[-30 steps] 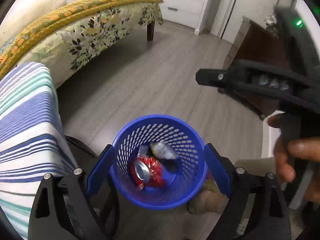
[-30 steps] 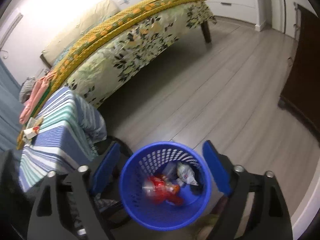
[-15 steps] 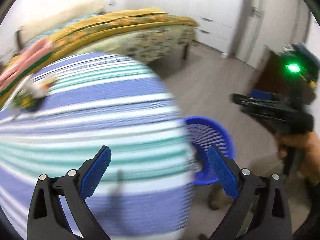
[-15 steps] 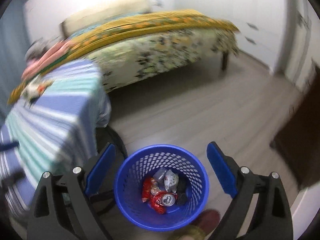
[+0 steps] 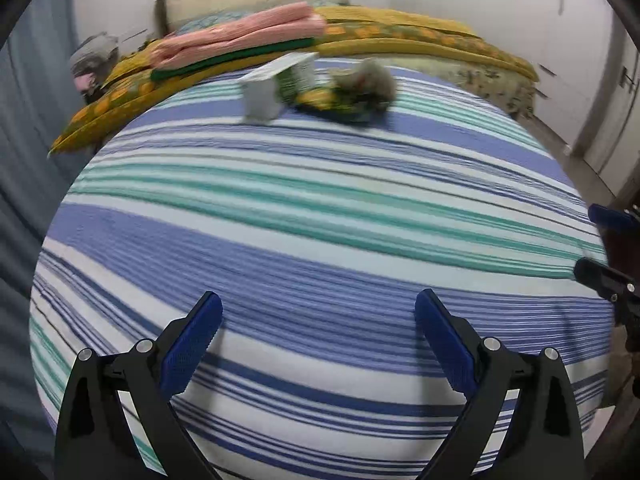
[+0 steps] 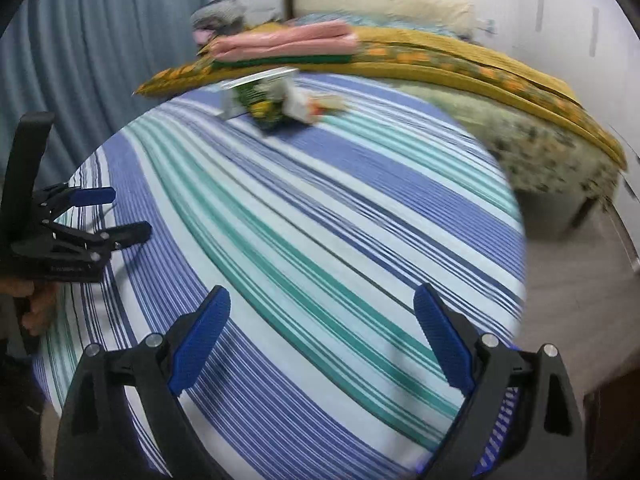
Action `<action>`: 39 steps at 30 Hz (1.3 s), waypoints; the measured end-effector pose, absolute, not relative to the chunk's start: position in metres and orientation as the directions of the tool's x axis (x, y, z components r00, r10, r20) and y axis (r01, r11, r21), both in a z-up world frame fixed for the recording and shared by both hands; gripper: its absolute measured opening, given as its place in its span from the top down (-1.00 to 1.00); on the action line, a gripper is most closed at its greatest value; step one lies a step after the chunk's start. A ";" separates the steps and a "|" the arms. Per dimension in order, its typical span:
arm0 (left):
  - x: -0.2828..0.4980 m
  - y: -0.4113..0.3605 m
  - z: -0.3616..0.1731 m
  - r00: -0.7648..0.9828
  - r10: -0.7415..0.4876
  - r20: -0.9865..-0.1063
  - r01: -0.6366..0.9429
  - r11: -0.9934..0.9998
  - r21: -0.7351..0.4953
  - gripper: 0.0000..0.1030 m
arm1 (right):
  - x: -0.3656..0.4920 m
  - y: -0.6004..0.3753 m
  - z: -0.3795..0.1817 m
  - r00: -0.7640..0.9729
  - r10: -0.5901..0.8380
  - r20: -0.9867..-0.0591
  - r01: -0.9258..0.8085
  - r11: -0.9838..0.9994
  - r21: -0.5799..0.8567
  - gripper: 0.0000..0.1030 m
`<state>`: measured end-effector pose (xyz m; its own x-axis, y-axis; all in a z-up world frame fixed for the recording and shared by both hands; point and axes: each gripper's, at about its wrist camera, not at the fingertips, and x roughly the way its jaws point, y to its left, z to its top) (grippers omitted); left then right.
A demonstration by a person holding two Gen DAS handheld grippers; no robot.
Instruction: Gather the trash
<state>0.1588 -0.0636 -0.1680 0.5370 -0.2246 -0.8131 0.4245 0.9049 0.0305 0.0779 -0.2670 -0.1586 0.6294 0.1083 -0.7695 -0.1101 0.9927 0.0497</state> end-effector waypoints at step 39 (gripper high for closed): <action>0.339 -0.073 -0.130 0.532 -0.340 -0.775 0.523 0.852 -0.015 0.18 | 0.135 -0.224 -0.185 0.563 0.121 -0.818 -0.141 0.989 0.049 -0.91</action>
<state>0.3387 -0.0732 -0.1301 0.5323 -0.3402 -0.7752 0.5232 0.8521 -0.0147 0.1349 -0.2238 -0.1848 0.5630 0.1209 -0.8176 -0.1410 0.9888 0.0492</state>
